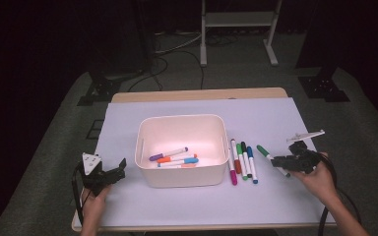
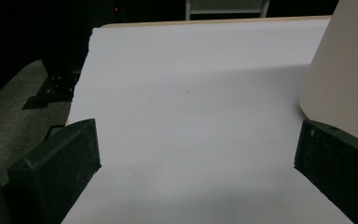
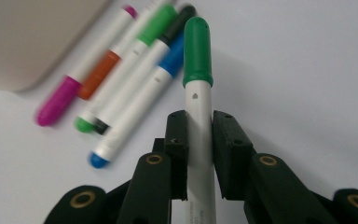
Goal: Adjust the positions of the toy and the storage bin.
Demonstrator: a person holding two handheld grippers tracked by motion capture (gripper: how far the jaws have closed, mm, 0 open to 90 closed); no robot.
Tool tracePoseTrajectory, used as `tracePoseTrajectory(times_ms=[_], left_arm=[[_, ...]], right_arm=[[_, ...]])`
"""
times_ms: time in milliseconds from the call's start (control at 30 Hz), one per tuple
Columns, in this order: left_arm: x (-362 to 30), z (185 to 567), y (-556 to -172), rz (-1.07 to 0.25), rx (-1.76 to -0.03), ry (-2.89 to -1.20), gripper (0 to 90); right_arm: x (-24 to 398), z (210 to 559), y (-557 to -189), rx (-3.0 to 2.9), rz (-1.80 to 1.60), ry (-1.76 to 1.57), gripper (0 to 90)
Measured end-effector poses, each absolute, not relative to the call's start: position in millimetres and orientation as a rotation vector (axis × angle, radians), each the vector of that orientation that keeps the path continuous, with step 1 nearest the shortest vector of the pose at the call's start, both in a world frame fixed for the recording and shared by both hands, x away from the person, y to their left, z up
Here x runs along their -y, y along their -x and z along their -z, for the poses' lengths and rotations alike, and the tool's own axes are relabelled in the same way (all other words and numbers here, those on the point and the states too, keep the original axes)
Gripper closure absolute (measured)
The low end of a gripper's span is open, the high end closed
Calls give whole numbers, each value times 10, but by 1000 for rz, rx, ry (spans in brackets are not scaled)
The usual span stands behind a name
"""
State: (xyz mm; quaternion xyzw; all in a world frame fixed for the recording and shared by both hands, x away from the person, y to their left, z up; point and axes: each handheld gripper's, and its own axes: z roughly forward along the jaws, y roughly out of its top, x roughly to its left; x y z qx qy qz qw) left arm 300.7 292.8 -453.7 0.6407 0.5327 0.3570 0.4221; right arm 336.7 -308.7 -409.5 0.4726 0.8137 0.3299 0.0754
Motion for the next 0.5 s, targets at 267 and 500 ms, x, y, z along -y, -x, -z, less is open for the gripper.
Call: tracePoseTrajectory(times_ms=[267, 500], left_arm=[[-2928, 4537, -3008, -894, -1335, -1606, 0], [-2928, 4537, -3009, -892, -1334, -1603, 0]], right_arm=[[2880, 3582, -3320, -2470, -1119, -1284, 758], [2567, 3100, -3291, -2497, -1172, -1125, 758]])
